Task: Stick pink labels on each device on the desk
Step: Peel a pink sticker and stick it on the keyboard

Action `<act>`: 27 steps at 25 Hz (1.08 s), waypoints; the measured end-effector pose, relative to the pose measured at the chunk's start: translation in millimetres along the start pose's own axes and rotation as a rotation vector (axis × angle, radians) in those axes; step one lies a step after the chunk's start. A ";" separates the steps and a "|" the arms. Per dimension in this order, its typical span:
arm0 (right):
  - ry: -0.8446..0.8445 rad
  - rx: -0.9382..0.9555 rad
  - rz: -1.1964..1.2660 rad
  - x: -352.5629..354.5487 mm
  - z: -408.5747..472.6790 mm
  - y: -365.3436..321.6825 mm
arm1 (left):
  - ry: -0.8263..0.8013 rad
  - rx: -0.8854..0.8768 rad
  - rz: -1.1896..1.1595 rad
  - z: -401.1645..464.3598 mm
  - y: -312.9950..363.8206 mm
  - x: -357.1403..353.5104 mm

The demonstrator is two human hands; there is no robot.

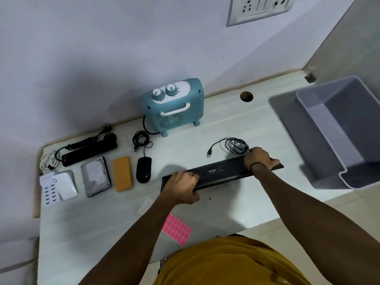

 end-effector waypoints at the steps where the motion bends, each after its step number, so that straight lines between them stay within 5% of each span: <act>1: 0.027 0.043 0.026 9.5 1.3 -10.7 | 0.013 0.001 -0.027 1.6 -3.8 9.0; 7: 0.032 0.311 0.281 47.8 33.4 -60.0 | 0.102 0.121 -0.380 18.1 -38.2 32.1; 11: -0.065 0.424 0.107 40.1 39.0 -82.6 | 0.135 0.240 -0.550 26.7 -69.8 17.5; 15: 0.074 0.532 -0.128 36.2 44.8 -88.2 | 0.118 0.348 -0.619 52.9 -98.4 19.7; 20: -0.096 0.439 -0.164 10.4 59.8 -72.2 | 0.010 0.546 -0.621 76.3 -112.0 -6.3; 27: -0.193 0.000 0.107 -9.5 65.0 -40.9 | -0.147 0.613 -0.586 106.3 -115.7 -8.3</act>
Point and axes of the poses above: each hand's wrist, its own z-axis towards the middle knuckle, its own x-axis out of the back of the hand, y = z × x, the point moved 2 cm from there along z, towards the middle knuckle, and after that the axes turned 1 degree about -x, right-handed, at the moved point
